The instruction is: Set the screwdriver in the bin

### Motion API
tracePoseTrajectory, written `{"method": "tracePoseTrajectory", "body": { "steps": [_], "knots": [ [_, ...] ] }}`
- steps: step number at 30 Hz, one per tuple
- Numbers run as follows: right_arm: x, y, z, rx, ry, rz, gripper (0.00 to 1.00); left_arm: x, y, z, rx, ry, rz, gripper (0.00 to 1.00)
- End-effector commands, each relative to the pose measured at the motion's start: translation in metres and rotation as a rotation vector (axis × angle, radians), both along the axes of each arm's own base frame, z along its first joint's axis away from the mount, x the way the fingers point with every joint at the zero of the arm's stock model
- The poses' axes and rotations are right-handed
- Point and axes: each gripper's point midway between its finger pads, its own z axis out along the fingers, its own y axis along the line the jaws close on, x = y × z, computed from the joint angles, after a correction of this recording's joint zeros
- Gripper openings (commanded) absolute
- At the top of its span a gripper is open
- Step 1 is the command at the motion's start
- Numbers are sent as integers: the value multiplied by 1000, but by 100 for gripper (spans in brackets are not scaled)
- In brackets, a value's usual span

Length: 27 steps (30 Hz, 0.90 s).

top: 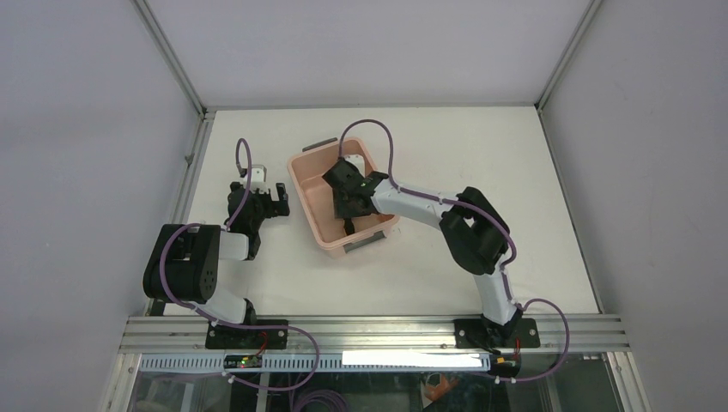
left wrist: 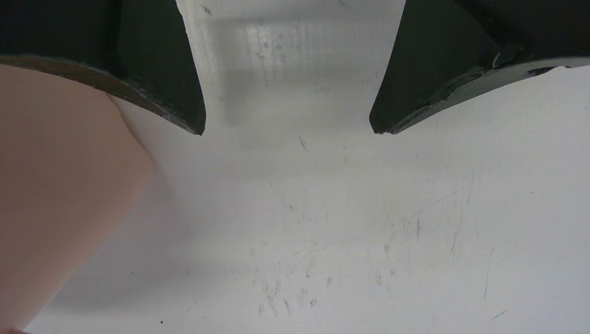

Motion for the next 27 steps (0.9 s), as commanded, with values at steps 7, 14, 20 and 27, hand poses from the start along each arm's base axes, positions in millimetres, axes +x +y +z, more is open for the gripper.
{"method": "tracePoseTrajectory", "body": {
  "steps": [7, 14, 20, 27],
  "knots": [
    [6, 17, 114, 148, -162, 113, 60, 12, -6, 28, -26, -84, -14, 99],
    [-2, -17, 182, 118, -288, 215, 88, 12, -6, 27, -26, -83, -14, 99],
    [16, -109, 192, 48, -288, 49, 97, 12, -6, 27, -26, -83, -14, 99],
    [30, -260, 176, -32, -274, -285, 99, 12, -6, 27, -26, -83, -14, 99]
  ]
}}
